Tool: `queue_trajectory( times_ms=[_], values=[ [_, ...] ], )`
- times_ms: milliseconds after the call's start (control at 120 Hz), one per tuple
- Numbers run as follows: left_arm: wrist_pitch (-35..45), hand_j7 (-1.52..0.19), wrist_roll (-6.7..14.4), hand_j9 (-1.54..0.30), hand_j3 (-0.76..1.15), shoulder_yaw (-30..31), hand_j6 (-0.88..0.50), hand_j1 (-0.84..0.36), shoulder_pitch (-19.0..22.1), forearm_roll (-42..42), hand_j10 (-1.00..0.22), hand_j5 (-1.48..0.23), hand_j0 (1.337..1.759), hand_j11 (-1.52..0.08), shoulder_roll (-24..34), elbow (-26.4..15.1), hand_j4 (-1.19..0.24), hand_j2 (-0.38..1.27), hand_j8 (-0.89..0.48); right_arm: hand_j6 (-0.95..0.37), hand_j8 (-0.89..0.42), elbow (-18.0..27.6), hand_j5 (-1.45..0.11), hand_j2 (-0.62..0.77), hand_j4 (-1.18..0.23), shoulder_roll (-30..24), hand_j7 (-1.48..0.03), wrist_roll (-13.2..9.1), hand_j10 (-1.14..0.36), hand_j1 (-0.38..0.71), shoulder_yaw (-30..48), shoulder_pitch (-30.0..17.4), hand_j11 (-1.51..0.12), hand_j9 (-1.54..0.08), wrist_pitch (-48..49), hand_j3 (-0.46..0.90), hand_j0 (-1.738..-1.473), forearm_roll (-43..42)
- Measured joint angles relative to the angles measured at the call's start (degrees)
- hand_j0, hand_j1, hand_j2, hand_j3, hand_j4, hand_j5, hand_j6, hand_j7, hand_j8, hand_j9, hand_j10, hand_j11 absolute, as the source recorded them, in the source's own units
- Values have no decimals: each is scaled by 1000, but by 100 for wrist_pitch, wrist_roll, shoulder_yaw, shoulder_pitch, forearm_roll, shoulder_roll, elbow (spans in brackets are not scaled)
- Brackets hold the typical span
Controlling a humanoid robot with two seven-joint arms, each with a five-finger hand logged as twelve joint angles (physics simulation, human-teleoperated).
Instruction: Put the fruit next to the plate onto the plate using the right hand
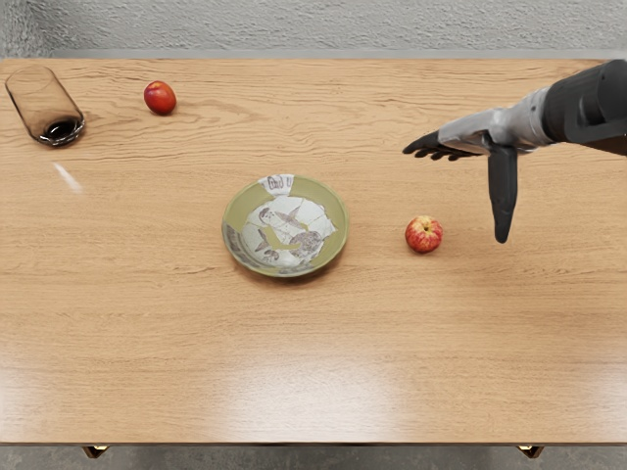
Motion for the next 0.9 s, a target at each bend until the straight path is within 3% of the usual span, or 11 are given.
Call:
queue_trajectory(
  times_ms=[158, 433, 900],
  values=[
    [0, 0, 0, 0, 0, 1, 0, 349, -2, 0, 0, 0, 1658, 0, 0, 0, 0, 0, 0, -4, -3, 385, 0, 0, -3, 252, 0, -12, -2, -349, 21, -234, 0, 0, -134, 0, -1658, -698],
    [0, 0, 0, 0, 0, 1, 0, 349, 0, 0, 0, 0, 1658, 0, 0, 0, 0, 0, 0, -4, -3, 481, 0, 0, -3, 877, 0, -15, -2, -349, 39, -891, 0, 0, -1298, 0, -1658, -1975],
    [0, 0, 0, 0, 0, 1, 0, 349, 0, 0, 0, 0, 1658, 0, 0, 0, 0, 0, 0, -35, -34, 433, -40, -5, -34, 981, -40, -15, -33, -313, 94, -1749, -40, -40, -2233, 0, -1658, -3142]
  ],
)
